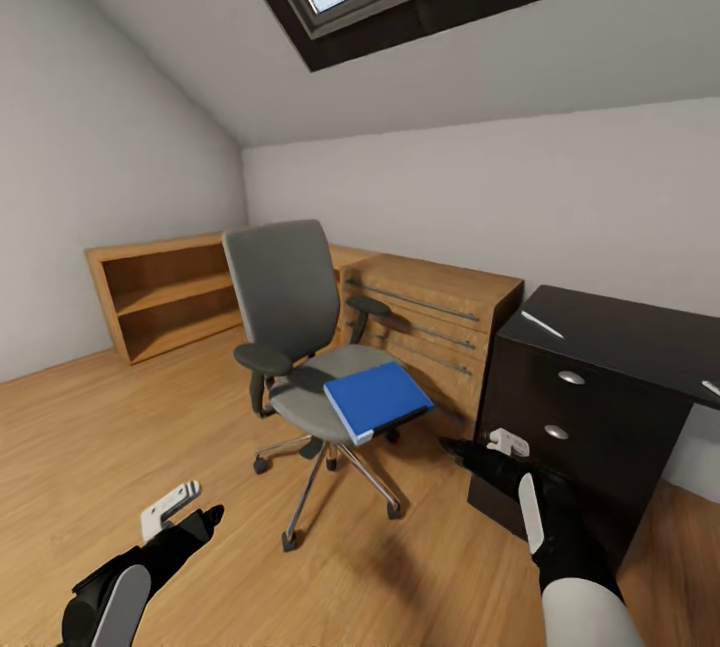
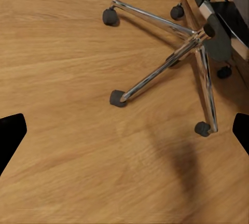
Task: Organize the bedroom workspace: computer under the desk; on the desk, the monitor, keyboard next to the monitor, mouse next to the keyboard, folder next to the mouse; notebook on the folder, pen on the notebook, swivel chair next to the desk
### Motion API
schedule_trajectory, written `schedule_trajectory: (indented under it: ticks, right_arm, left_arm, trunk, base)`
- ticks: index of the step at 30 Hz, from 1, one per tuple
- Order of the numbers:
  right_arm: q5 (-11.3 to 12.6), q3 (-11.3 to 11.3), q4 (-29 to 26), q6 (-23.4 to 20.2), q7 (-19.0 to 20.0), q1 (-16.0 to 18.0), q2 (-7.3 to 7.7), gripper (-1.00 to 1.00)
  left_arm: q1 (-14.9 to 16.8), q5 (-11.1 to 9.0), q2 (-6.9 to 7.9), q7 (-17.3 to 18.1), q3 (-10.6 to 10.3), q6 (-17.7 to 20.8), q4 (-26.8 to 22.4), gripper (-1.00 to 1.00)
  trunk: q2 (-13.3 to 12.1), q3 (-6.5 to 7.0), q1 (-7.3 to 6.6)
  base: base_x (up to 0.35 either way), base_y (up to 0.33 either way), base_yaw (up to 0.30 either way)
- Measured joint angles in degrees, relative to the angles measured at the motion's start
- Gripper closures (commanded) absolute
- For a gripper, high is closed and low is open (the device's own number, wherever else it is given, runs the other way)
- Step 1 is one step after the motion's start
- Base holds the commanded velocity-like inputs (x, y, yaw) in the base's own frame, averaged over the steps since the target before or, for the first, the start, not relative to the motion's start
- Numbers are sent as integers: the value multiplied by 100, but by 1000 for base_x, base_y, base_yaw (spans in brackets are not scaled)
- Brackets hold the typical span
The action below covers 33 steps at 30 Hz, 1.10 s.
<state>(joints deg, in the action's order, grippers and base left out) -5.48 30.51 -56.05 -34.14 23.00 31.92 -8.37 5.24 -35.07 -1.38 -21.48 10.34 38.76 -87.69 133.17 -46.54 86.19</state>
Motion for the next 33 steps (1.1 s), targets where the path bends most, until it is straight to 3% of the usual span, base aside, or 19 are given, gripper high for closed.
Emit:
schedule_trajectory:
  ticks: [13,25,33]
  right_arm:
    - [588,166,123,17,156,0,257,-100]
    - [701,388,210,20,161,0,282,-100]
    - [928,510,307,26,165,1,309,-100]
  left_arm:
    - [-1,-8,-1,5,5,8,-159,-100]
    - [-1,-9,-6,5,4,19,-286,-100]
    - [-1,-9,-7,0,-2,29,-283,-100]
  trunk:
    - [521,-233,286]
    - [1003,-449,549]
    - [1012,-582,565]
  base:
    - [0,0,0]
    - [0,0,0]
    - [0,0,0]
